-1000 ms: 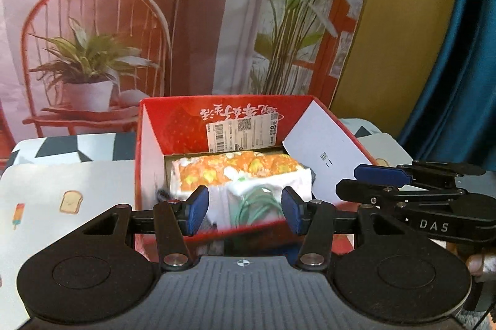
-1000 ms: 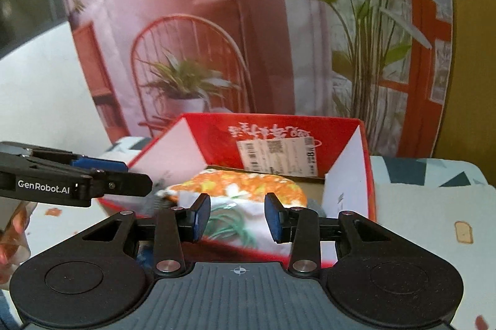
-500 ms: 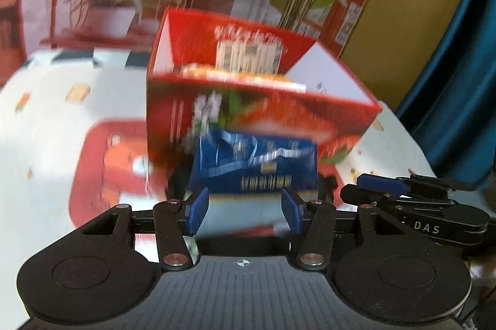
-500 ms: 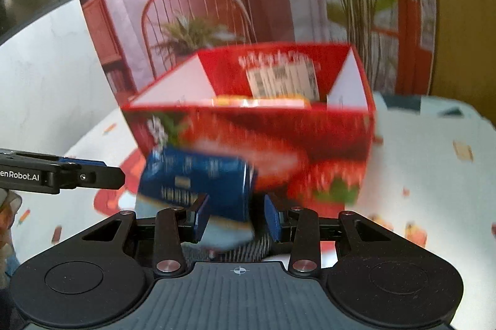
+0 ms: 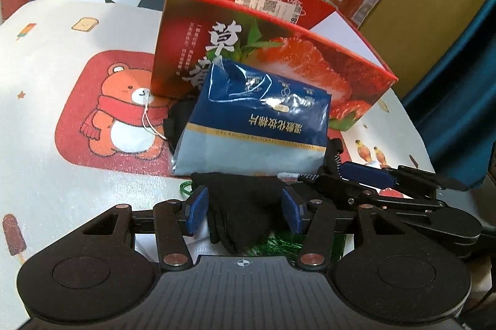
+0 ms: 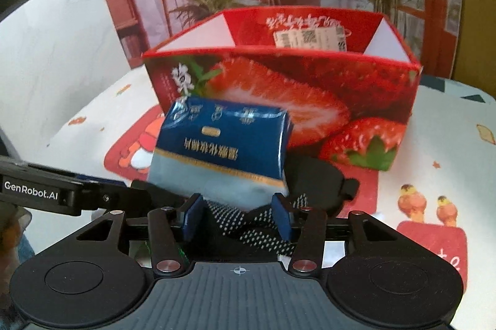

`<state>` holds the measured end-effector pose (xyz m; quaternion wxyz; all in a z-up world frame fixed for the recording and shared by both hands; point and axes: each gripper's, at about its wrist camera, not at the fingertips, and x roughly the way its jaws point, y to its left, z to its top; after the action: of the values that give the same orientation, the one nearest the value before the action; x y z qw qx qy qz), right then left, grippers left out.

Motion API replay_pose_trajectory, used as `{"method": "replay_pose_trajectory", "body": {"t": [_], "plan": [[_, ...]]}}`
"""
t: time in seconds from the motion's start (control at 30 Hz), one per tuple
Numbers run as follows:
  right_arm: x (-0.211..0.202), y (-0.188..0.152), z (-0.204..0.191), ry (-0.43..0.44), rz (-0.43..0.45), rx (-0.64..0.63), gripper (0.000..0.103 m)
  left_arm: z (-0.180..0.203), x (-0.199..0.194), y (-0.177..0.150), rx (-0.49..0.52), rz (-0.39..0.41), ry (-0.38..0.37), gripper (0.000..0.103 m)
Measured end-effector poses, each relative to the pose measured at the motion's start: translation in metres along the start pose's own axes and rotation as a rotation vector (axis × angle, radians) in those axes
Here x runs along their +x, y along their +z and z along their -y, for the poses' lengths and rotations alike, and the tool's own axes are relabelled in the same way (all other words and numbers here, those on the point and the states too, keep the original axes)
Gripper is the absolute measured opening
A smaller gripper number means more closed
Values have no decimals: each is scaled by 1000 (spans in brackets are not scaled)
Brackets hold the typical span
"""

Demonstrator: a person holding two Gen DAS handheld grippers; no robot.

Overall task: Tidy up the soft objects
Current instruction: 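Close both grippers on the black glove with white dotted fingers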

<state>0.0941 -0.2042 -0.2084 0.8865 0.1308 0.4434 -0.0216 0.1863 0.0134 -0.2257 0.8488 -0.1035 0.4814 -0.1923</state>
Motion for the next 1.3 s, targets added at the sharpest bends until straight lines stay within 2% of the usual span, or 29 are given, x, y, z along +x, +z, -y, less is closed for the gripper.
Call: {"method": "replay_pose_trajectory", "body": {"t": [0.1, 0.13, 0.17, 0.2, 0.23, 0.4, 0.6, 0.77, 0.97, 1.07, 1.2, 1.3], "plan": [[-1, -2, 3, -7, -5, 9, 47, 2, 4, -1, 5, -7, 13, 54], [-2, -2, 5, -13, -7, 15, 47, 2, 5, -2, 10, -6, 17, 51], [-3, -3, 7, -22, -8, 19, 47, 3, 6, -2, 20, -9, 24, 42], [-3, -3, 10, -30, -8, 25, 47, 4, 7, -3, 33, -18, 34, 37], [-5, -4, 14, -42, -5, 37, 47, 5, 9, -3, 45, -27, 41, 36], [-10, -8, 34, -81, 0, 120, 47, 3, 12, -5, 44, -30, 38, 36], [-22, -10, 45, -87, 21, 174, 45, 2, 13, -5, 40, -31, 39, 36], [-22, -15, 44, -16, -10, 212, 45, 1, 13, -5, 31, -28, 36, 36], [-15, -22, 44, -9, -38, 251, 46, 0, 13, -7, 27, -27, 30, 36], [-12, -25, 48, -12, -42, 273, 51, 0, 14, -8, 29, -29, 31, 37], [-9, -28, 52, -3, -38, 303, 52, 3, 13, -8, 40, -22, 35, 36], [-8, -30, 52, 26, -33, 318, 42, 4, 10, -8, 53, -7, 25, 28]]}}
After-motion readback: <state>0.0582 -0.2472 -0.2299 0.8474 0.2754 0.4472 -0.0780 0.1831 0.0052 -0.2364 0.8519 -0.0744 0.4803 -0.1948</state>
